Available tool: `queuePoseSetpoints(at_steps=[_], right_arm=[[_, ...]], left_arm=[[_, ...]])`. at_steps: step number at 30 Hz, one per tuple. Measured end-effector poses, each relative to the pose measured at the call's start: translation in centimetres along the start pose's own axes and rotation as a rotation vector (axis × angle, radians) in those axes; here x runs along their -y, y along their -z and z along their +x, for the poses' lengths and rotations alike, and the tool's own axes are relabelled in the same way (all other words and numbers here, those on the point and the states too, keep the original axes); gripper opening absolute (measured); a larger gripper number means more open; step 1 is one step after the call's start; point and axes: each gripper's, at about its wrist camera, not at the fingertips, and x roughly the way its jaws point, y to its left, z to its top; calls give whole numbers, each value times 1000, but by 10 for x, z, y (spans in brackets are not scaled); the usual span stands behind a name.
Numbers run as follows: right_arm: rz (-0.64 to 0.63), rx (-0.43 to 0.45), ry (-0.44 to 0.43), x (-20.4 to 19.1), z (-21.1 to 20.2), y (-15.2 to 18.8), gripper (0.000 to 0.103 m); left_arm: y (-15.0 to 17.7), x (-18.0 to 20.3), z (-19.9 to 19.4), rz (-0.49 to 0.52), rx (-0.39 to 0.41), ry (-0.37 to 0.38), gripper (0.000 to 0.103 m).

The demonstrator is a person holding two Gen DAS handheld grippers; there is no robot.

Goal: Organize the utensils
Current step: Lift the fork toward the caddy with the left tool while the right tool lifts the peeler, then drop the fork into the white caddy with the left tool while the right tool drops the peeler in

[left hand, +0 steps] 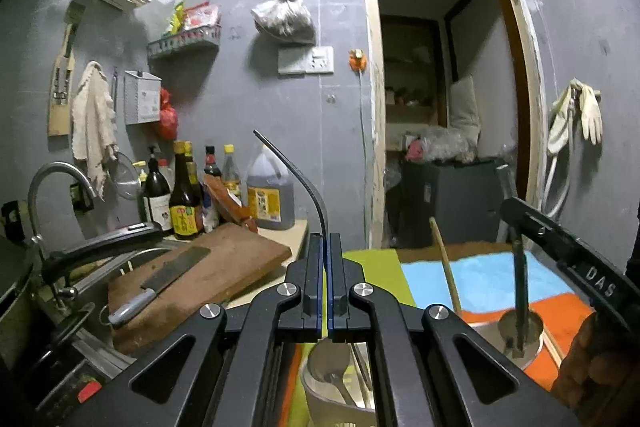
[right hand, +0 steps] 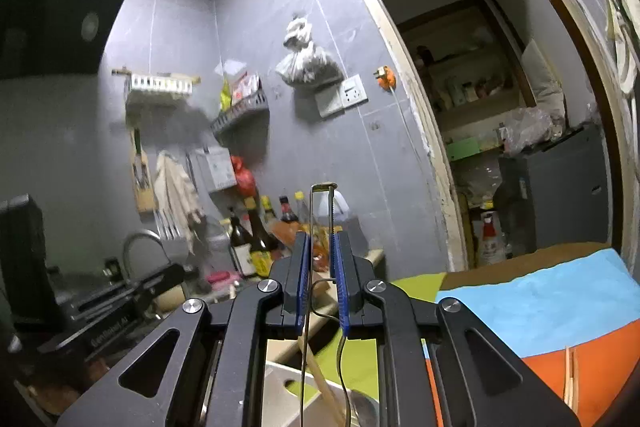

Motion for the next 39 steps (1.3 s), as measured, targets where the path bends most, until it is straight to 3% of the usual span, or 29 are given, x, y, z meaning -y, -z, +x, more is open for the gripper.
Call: queuePoseSetpoints(at_steps=[11,28,39], right_arm=[[-151,-51,73,-14,6,31,11],[-133,-164,108,-6,2,41,13],[-136,-141,106,-9,-15,27,30]], left_arm=[[15,9,12,18,-69,63,0],[27,7,11,-88,-188,169,1],[13,6,-7,-137,-132,173,2]])
